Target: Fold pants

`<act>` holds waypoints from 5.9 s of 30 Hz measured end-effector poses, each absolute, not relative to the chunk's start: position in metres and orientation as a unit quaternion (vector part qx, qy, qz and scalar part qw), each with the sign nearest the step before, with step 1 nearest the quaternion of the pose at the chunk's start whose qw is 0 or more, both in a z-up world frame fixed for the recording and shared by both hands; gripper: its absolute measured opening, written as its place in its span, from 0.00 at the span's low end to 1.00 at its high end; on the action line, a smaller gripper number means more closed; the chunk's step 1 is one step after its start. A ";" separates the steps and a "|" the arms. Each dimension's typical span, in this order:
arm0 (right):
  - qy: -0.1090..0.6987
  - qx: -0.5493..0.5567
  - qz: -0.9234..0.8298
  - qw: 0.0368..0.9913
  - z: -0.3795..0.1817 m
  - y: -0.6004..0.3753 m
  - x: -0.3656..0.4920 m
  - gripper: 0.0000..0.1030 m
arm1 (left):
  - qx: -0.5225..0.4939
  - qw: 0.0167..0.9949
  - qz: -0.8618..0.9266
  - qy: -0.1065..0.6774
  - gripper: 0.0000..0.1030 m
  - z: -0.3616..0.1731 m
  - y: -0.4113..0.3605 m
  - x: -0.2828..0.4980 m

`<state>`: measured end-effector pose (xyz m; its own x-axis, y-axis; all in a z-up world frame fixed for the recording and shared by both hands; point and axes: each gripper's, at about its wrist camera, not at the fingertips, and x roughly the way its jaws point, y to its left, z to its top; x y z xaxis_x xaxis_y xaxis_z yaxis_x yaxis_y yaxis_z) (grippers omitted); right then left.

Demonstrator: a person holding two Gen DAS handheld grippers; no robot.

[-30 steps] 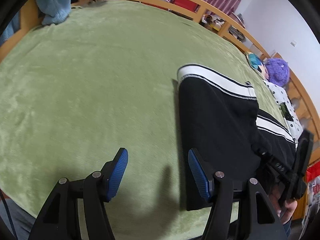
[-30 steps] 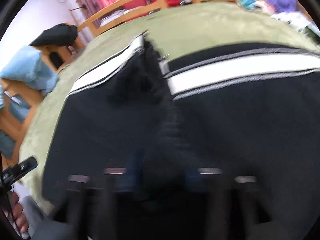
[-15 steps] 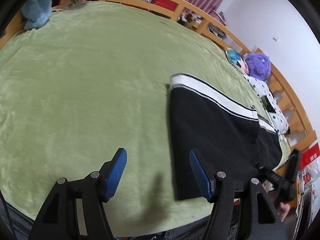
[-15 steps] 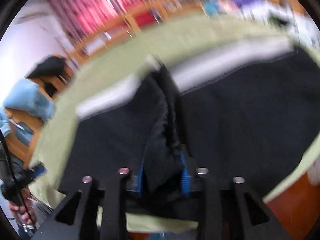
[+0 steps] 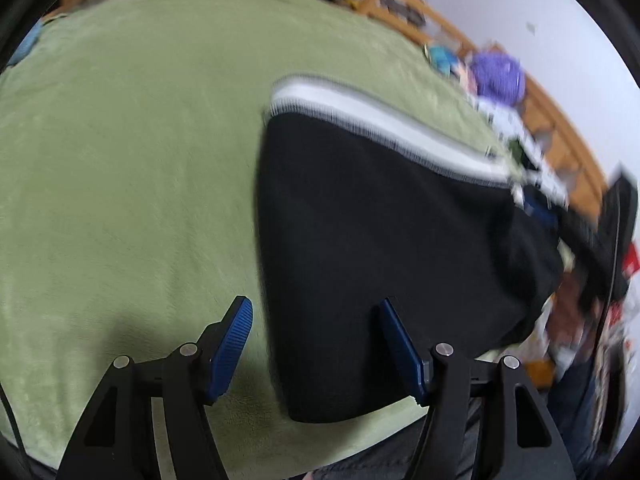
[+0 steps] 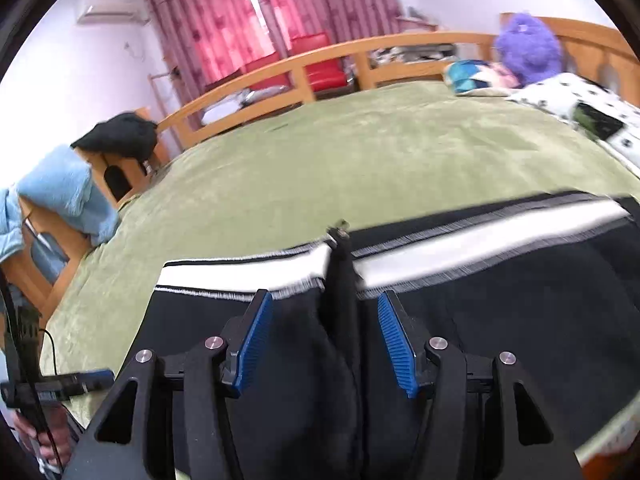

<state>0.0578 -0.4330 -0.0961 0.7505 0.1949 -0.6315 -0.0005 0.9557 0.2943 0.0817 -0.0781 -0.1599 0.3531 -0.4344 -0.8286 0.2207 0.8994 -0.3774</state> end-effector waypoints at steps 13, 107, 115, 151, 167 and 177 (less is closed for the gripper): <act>0.433 0.131 0.033 0.891 -0.148 -0.445 0.133 0.13 | -0.077 0.813 -0.208 0.538 0.70 -0.168 -0.089 0.083; 0.482 0.139 0.027 0.865 -0.154 -0.345 -0.032 0.36 | -0.199 0.801 -0.231 0.516 0.71 -0.178 0.006 0.071; 0.388 0.137 0.043 0.911 -0.105 -0.371 0.024 0.57 | -0.188 0.796 -0.241 0.523 0.73 -0.175 0.002 0.075; 0.378 0.163 0.017 0.911 -0.120 -0.420 -0.067 0.34 | -0.142 0.861 -0.258 0.415 0.17 -0.060 -0.050 0.057; 0.352 0.261 -0.148 0.887 -0.095 -0.623 -0.182 0.37 | -0.034 0.859 -0.396 0.322 0.16 0.060 -0.349 0.046; 0.397 0.270 -0.195 0.855 -0.132 -0.688 -0.199 0.37 | -0.018 0.757 -0.470 0.453 0.26 -0.048 -0.516 0.058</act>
<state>-0.1992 -0.6880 -0.1325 0.6084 -0.1195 -0.7846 0.5482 0.7781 0.3066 0.0575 -0.5162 -0.0475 0.1475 -0.7291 -0.6683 0.6959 0.5567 -0.4537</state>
